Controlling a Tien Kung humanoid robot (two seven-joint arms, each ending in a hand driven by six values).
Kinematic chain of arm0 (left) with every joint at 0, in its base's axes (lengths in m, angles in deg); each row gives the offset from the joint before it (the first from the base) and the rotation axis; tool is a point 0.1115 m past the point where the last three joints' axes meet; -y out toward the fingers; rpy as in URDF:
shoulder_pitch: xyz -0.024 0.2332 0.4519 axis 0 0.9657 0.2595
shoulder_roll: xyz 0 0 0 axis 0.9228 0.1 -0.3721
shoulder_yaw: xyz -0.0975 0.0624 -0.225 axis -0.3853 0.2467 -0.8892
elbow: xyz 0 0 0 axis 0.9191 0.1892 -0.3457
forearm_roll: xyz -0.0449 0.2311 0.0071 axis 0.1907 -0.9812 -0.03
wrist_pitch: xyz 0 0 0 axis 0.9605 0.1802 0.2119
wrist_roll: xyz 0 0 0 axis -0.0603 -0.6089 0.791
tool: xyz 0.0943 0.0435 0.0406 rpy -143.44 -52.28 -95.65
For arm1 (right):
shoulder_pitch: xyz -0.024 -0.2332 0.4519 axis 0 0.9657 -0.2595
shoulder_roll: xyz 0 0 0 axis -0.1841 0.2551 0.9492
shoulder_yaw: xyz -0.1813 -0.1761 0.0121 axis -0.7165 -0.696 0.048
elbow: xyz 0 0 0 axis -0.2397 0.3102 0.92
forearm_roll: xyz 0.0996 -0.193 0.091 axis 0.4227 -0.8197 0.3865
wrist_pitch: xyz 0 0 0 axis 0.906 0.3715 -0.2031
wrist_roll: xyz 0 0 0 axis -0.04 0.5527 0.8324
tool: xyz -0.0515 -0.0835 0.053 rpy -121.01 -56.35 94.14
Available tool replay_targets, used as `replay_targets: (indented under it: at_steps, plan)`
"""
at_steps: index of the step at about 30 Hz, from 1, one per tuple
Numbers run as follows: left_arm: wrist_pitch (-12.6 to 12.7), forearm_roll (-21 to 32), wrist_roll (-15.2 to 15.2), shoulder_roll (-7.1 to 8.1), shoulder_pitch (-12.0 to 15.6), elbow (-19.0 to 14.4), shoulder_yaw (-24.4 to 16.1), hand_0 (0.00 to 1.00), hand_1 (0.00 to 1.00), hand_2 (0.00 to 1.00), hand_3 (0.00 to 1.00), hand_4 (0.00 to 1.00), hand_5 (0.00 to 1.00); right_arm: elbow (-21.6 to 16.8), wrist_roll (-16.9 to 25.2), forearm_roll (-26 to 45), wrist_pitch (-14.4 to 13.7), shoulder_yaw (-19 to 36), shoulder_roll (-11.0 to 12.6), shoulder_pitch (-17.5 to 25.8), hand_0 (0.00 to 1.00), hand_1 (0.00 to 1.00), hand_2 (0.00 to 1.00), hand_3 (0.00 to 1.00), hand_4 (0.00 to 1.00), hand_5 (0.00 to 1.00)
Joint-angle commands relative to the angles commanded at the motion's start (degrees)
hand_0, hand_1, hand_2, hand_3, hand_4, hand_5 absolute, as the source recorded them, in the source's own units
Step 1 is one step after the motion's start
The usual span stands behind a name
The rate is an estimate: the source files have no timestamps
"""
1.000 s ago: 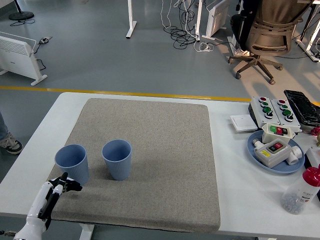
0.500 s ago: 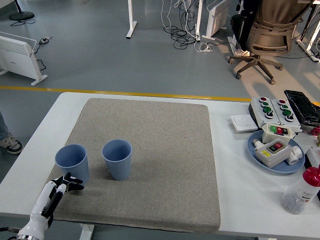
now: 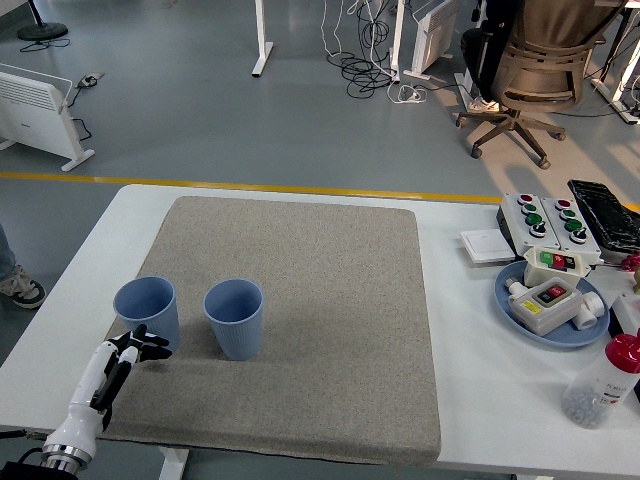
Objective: Push cup pick cup insert cup
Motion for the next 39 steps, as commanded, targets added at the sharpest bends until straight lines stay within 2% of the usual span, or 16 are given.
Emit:
replay_targets:
  at_steps: [2, 4, 11, 16, 25, 30, 34, 39]
  plan:
    - [0.0, 0.3, -0.1, 0.0, -0.5, 0.5, 0.2, 0.63, 0.531, 0.488, 0.469, 0.614, 0.998, 0.0, 0.0, 0.0, 0.0, 0.0, 0.0, 0.0, 0.666, 0.603, 0.616, 0.563, 0.098, 0.446]
    - [0.0, 0.9, -0.3, -0.09, -2.1, 2.0, 1.0, 0.63, 0.531, 0.488, 0.469, 0.614, 0.998, 0.0, 0.0, -0.1, 0.0, 0.0, -0.1, -0.1, 0.666, 0.603, 0.616, 0.563, 0.098, 0.446]
    - [-0.4, 3.5, -0.7, -1.8, -7.4, 7.7, 2.4, 0.641, 0.532, 0.486, 0.465, 0.608, 0.998, 0.0, -0.2, -0.7, 0.0, 0.3, -0.2, 0.0, 0.666, 0.603, 0.616, 0.563, 0.098, 0.446]
    - [-0.5, 5.2, -1.2, -2.11, -9.6, 10.3, 3.9, 0.641, 0.532, 0.486, 0.465, 0.608, 0.998, -0.1, -0.6, -2.4, 0.1, 1.1, -0.4, 0.2, 0.666, 0.603, 0.616, 0.563, 0.098, 0.446]
    - [-1.0, 6.8, -1.2, -1.54, -11.6, 12.4, 5.7, 0.64, 0.531, 0.484, 0.463, 0.601, 0.998, -0.2, -1.1, -4.1, 0.3, 1.6, -0.9, 0.9, 0.666, 0.603, 0.616, 0.563, 0.099, 0.448]
    - [-1.2, 8.4, -1.6, -1.65, -14.4, 14.4, 7.3, 0.642, 0.531, 0.484, 0.461, 0.599, 0.998, -0.3, -1.0, -3.7, 0.5, 1.2, -1.2, 1.1, 0.666, 0.603, 0.617, 0.563, 0.099, 0.447]
    - [-1.2, 8.9, -1.7, -1.69, -15.5, 15.2, 8.0, 0.642, 0.531, 0.484, 0.461, 0.599, 0.998, -0.2, -1.0, -3.2, 0.5, 0.8, -1.3, 1.2, 0.666, 0.603, 0.617, 0.563, 0.099, 0.447]
    - [-1.4, 11.0, -2.2, -2.07, -18.5, 18.0, 9.3, 0.646, 0.532, 0.483, 0.458, 0.594, 0.998, -0.2, -1.1, -3.6, 0.6, 1.0, -1.6, 1.0, 0.666, 0.603, 0.617, 0.563, 0.099, 0.448]
